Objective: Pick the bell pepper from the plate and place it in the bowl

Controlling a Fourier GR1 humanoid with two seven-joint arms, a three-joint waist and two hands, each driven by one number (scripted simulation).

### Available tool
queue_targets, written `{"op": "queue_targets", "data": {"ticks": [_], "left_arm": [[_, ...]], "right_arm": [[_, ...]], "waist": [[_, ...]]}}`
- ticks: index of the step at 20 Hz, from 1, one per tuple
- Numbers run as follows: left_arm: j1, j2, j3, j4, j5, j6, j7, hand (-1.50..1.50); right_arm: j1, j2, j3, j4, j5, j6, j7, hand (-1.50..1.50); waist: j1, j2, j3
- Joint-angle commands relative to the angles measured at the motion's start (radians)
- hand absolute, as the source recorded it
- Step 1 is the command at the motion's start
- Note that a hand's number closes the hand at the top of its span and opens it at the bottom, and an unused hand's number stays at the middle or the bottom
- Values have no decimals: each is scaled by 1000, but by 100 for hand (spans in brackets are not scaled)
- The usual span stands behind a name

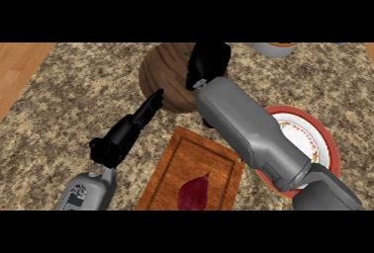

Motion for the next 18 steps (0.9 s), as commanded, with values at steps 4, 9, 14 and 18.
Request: {"op": "queue_targets", "data": {"ticks": [4, 9, 14, 18], "left_arm": [[31, -24, -35, -26, -28, 22, 0, 0], [47, -5, -14, 9, -29, 13, -37, 0], [21, 4, 11, -15, -5, 4, 12, 0], [53, 18, 23, -12, -18, 12, -25, 0]], "right_arm": [[32, 4, -103, 72, -212, -78, -195, -150], [-20, 4, -107, 134, -228, -195, -283, -150], [-55, 4, -157, 144, -241, -416, -258, -150], [-29, 4, -212, 138, -276, -567, -272, -150]], "waist": [[-1, 3, 2], [-8, 1, 1], [-30, -8, 2], [-57, -16, 2]]}}
